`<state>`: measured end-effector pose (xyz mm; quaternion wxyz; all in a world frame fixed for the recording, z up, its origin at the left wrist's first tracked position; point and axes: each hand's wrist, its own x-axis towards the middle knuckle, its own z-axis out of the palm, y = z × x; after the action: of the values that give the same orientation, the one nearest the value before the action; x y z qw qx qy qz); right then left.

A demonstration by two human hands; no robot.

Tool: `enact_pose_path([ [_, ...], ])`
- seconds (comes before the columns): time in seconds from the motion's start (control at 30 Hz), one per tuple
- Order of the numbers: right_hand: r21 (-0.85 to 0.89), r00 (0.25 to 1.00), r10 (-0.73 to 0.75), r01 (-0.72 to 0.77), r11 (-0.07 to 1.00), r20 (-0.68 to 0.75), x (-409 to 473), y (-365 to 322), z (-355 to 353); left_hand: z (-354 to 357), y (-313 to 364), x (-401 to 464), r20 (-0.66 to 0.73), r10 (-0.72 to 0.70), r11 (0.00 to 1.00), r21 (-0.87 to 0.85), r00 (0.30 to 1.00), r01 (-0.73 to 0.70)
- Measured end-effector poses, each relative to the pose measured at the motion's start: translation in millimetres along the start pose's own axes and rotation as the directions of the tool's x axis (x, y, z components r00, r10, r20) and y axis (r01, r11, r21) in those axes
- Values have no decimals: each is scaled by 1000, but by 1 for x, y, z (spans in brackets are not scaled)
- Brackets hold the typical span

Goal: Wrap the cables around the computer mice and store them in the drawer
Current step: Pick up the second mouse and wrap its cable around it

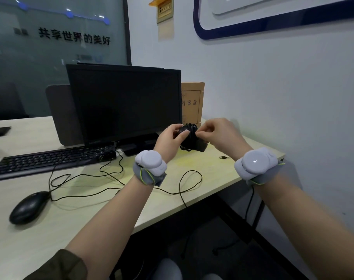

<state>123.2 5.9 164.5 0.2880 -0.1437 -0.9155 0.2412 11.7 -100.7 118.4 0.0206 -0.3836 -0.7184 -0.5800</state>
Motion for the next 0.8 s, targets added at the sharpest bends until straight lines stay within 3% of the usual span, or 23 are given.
enact_pose_path([
  [0.13,123,995,-86,91,988,-46,5,4,-8,-2,4,-1,153,-27,992,-120,988,46],
  [0.23,175,994,-102,107,979,-41,9,10,-14,-4,6,-4,309,-80,944,-281,948,172],
  [0.3,175,995,-102,100,979,-1,12,13,-19,-5,6,-8,445,-123,847,-419,887,328],
  [0.4,333,980,-126,68,941,156,14,12,-23,-6,1,-14,551,-110,697,-551,827,459],
  [0.53,558,942,-183,-5,830,280,15,18,-22,-9,-5,-18,577,-76,559,-651,813,514],
  [0.63,680,955,-120,-103,726,273,11,23,-18,-13,-6,-17,589,-47,419,-721,807,551],
  [0.73,689,986,-66,-59,722,154,4,18,4,-11,-3,-11,510,-43,324,-806,859,495],
  [0.8,670,977,-4,-142,729,212,1,14,21,-9,-1,-5,394,-69,312,-864,916,395],
])
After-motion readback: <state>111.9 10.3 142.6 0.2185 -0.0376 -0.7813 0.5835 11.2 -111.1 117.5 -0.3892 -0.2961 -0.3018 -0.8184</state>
